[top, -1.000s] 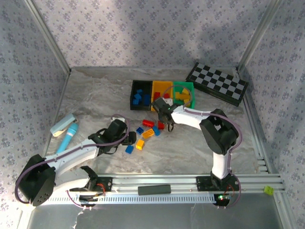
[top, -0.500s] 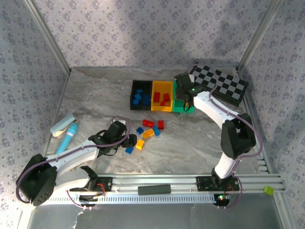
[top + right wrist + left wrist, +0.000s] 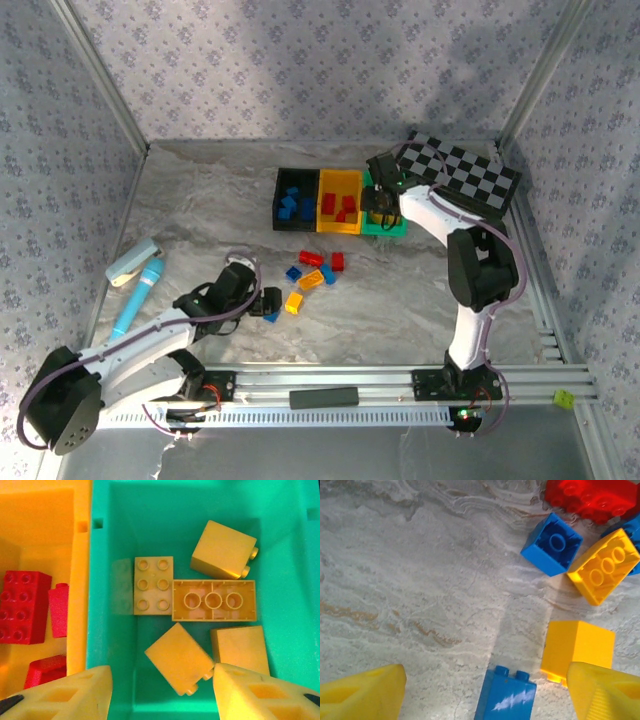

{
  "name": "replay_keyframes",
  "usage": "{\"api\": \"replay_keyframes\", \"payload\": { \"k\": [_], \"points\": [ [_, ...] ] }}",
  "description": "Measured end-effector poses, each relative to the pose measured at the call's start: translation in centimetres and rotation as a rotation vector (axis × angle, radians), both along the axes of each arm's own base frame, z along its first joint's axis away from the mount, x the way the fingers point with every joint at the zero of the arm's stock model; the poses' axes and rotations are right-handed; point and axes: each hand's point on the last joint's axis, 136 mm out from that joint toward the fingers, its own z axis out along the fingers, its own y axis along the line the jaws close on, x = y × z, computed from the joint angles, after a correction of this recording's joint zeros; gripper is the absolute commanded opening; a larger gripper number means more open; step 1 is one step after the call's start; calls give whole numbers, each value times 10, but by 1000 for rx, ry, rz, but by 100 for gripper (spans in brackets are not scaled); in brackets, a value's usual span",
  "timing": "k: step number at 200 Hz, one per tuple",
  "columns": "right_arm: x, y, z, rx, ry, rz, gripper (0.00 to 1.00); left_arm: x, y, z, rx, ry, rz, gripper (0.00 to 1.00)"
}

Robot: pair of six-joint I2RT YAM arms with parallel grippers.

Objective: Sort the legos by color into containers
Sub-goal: Place the lego in the container, then pick up the lego from the middle-left of the table.

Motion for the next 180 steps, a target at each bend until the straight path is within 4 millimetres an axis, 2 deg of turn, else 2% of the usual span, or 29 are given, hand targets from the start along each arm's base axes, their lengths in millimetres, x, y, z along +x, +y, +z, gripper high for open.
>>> {"api": "replay_keyframes", "payload": {
  "k": [49,89,118,145,165,180],
  "points": [
    [-36,1,11,3,-45,61,58,-6,3,-15,33,54,-3,83],
    [-80,13,15,-12,-102,160,57,-11,3,-28,66,112,-8,83],
    [-101,10,6,-31,-134,191,57,-11,-8,-23,82,127,-39,82],
    [-117,4,-11,-65,-155,210,57,-14,-14,-23,107,150,-64,81],
    [-127,4,-22,-82,-153,226,57,-17,-18,-22,144,163,-83,80],
    [-127,8,-21,-84,-166,235,57,-17,-21,-18,165,154,-87,80]
  ]
}}
